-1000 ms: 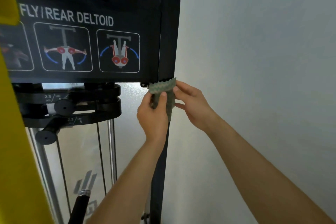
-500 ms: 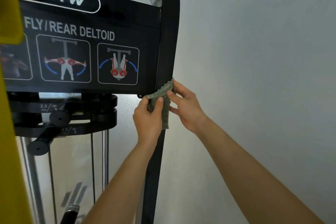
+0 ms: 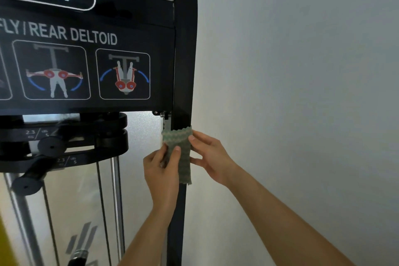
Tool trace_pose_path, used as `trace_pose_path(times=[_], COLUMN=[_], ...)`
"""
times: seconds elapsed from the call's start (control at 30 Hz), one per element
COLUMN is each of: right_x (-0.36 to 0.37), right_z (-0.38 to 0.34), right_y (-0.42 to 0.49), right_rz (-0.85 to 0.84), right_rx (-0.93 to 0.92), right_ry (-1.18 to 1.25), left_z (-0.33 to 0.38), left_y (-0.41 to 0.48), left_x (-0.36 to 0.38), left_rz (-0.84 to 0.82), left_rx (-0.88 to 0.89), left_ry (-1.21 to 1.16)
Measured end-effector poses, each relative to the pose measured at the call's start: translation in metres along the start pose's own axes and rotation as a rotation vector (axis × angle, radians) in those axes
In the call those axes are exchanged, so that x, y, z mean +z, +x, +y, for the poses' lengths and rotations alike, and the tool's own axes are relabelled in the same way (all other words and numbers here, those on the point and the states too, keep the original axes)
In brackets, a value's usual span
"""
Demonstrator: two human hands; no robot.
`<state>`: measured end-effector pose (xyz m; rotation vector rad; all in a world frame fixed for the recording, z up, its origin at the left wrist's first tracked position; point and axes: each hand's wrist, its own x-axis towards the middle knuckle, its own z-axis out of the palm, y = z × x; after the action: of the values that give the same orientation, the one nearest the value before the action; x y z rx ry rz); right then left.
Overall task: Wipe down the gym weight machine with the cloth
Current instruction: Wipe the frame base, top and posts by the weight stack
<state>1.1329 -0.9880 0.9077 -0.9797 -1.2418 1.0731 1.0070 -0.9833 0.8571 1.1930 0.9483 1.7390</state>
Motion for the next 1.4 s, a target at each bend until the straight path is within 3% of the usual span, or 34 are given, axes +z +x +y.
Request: trace_pose_path(times=[0.87,1.4], right_x=[-0.008,-0.018], right_z=[0.134,0.263], right_y=[-0.043,-0.068], right_rz=[0.112,0.135], right_rx=[0.213,0.296], right_ry=[0.11,-0.051], left_z=[-0.098,-0.2], left_y=[-0.039,-0.081], left_x=[-0.051,-0.095], left_rz=[-0.053,-0.183], left_rx=[-0.233,-0.353], left_ry=[0.142,0.307])
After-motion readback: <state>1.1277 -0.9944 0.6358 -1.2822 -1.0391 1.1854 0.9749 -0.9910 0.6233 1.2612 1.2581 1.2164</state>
